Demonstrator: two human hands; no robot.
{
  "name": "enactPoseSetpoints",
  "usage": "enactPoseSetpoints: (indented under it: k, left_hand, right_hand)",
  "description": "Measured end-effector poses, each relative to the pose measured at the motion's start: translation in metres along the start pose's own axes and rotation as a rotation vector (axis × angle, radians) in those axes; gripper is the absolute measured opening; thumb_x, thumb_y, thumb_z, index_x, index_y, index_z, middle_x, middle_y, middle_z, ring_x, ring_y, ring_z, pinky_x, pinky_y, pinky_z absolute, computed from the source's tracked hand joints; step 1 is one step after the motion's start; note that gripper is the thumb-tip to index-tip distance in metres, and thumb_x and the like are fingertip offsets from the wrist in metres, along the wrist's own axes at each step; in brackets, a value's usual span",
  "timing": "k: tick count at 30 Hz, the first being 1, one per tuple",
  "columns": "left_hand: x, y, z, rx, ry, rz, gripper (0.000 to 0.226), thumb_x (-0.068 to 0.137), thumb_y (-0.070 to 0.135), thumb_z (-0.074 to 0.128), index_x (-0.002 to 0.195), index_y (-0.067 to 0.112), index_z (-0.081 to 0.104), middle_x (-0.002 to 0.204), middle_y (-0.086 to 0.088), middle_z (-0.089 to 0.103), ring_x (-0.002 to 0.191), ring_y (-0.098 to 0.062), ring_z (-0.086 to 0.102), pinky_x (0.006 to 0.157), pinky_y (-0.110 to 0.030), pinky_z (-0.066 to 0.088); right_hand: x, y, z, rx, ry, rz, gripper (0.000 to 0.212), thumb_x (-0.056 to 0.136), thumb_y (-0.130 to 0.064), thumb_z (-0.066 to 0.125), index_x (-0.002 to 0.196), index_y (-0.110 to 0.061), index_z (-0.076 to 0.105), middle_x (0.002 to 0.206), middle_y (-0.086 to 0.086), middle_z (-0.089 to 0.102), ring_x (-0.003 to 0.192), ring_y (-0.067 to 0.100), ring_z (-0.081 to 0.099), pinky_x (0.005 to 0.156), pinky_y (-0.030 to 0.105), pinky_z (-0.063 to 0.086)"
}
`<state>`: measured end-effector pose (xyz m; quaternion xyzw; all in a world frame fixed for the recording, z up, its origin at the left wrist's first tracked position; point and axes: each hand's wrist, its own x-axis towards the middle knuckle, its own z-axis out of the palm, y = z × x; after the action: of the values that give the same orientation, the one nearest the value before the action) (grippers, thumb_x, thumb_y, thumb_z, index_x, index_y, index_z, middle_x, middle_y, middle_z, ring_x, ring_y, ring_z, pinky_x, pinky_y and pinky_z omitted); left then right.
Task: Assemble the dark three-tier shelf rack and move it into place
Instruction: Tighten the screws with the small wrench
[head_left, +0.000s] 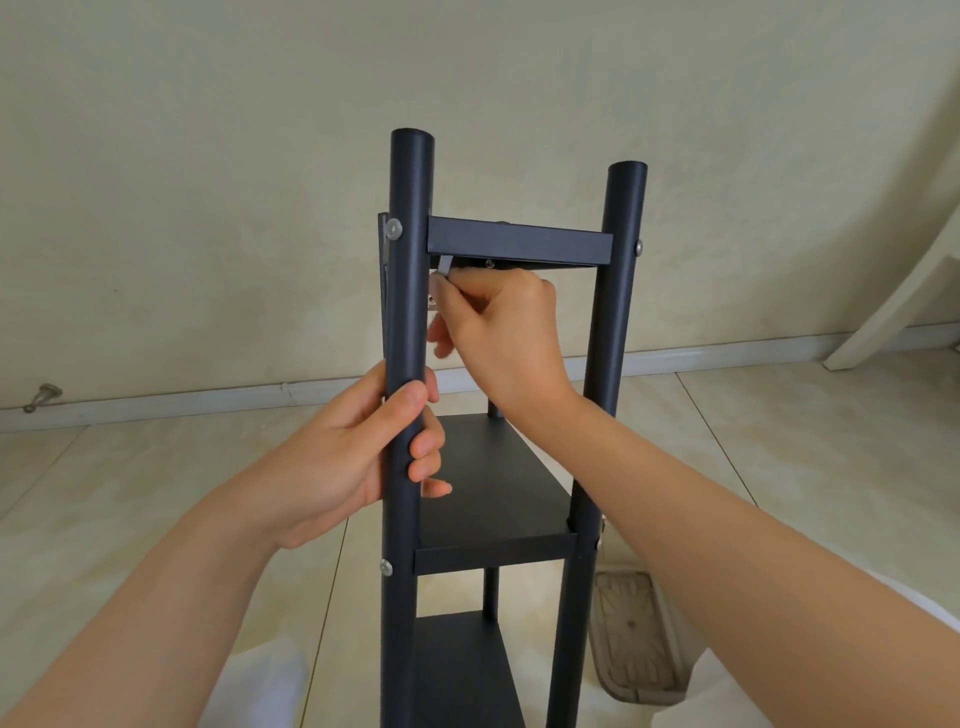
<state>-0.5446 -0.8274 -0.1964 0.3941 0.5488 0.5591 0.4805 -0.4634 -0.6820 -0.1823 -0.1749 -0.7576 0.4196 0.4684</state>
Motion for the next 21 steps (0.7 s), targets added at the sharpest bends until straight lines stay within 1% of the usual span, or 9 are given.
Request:
enactPoseSetpoints:
  k: [1, 3, 6, 8, 10, 12, 15, 17, 21]
  left_hand:
    - [0.000, 0.000, 0.000, -0.002, 0.003, -0.001, 0.033, 0.081, 0.047, 0.065, 0.100, 0.022, 0.056, 0.073, -0.004, 0.047, 0.063, -0.017, 0.049, 0.076, -0.040, 0.057]
    - [0.000, 0.000, -0.001, -0.006, 0.005, -0.003, 0.031, 0.081, 0.047, 0.065, 0.099, 0.023, 0.057, 0.073, -0.004, 0.047, 0.064, -0.018, 0.049, 0.077, -0.040, 0.057]
    - [0.000, 0.000, -0.003, -0.013, 0.013, -0.003, 0.031, 0.080, 0.048, 0.066, 0.097, 0.024, 0.058, 0.073, -0.004, 0.047, 0.064, -0.018, 0.049, 0.076, -0.040, 0.057]
    - [0.001, 0.000, -0.005, -0.012, 0.019, -0.003, 0.032, 0.079, 0.048, 0.067, 0.097, 0.023, 0.057, 0.073, -0.004, 0.048, 0.063, -0.018, 0.049, 0.076, -0.040, 0.057]
    - [0.001, 0.001, -0.006, -0.012, 0.018, -0.007, 0.031, 0.080, 0.048, 0.066, 0.097, 0.024, 0.057, 0.073, -0.004, 0.048, 0.064, -0.017, 0.049, 0.077, -0.040, 0.057]
    - [0.001, 0.001, -0.006, -0.009, 0.010, -0.008, 0.027, 0.081, 0.048, 0.065, 0.095, 0.025, 0.059, 0.073, -0.003, 0.048, 0.064, -0.017, 0.050, 0.078, -0.041, 0.057]
    - [0.002, 0.001, -0.006, -0.021, 0.000, -0.015, 0.028, 0.081, 0.047, 0.066, 0.096, 0.025, 0.058, 0.073, -0.003, 0.049, 0.064, -0.016, 0.050, 0.078, -0.041, 0.057]
    - [0.003, 0.002, -0.005, -0.022, -0.009, -0.020, 0.028, 0.080, 0.048, 0.066, 0.095, 0.025, 0.059, 0.073, -0.003, 0.049, 0.064, -0.016, 0.050, 0.077, -0.041, 0.057]
    - [0.003, 0.002, -0.003, -0.009, -0.006, -0.028, 0.030, 0.080, 0.048, 0.066, 0.097, 0.024, 0.058, 0.072, -0.003, 0.049, 0.064, -0.016, 0.050, 0.078, -0.041, 0.057]
  right_hand:
    - [0.000, 0.000, -0.002, -0.015, -0.030, 0.030, 0.041, 0.097, -0.013, 0.057, 0.058, -0.003, 0.064, 0.052, 0.001, 0.064, 0.050, 0.011, 0.060, 0.064, 0.025, 0.052]
    - [-0.001, -0.001, -0.006, -0.047, -0.103, 0.087, 0.039, 0.096, -0.015, 0.057, 0.063, 0.005, 0.064, 0.056, 0.014, 0.062, 0.055, 0.026, 0.059, 0.067, 0.036, 0.052]
    - [-0.004, -0.004, -0.012, -0.083, -0.161, 0.132, 0.036, 0.096, -0.016, 0.055, 0.074, 0.011, 0.064, 0.067, 0.027, 0.061, 0.067, 0.039, 0.058, 0.071, 0.040, 0.050]
    - [-0.005, -0.008, -0.018, -0.102, -0.166, 0.129, 0.034, 0.096, -0.016, 0.056, 0.074, 0.008, 0.066, 0.067, 0.026, 0.061, 0.067, 0.037, 0.057, 0.070, 0.036, 0.050]
    - [-0.005, -0.013, -0.024, -0.103, -0.155, 0.120, 0.032, 0.095, -0.016, 0.058, 0.071, 0.000, 0.069, 0.064, 0.022, 0.061, 0.065, 0.035, 0.056, 0.066, 0.033, 0.049]
    - [-0.006, -0.017, -0.028, -0.095, -0.151, 0.114, 0.030, 0.095, -0.016, 0.059, 0.070, -0.003, 0.070, 0.063, 0.022, 0.059, 0.064, 0.034, 0.054, 0.066, 0.035, 0.049]
    - [-0.006, -0.020, -0.031, -0.091, -0.171, 0.111, 0.030, 0.094, -0.015, 0.059, 0.070, -0.001, 0.070, 0.064, 0.024, 0.058, 0.065, 0.035, 0.053, 0.067, 0.035, 0.049]
    - [-0.005, -0.023, -0.031, -0.088, -0.180, 0.111, 0.030, 0.094, -0.014, 0.059, 0.070, -0.001, 0.070, 0.063, 0.023, 0.058, 0.062, 0.034, 0.053, 0.063, 0.030, 0.047]
    - [0.000, -0.025, -0.030, -0.093, -0.168, 0.105, 0.031, 0.094, -0.013, 0.059, 0.070, 0.003, 0.069, 0.063, 0.025, 0.057, 0.055, 0.027, 0.045, 0.059, 0.029, 0.044]
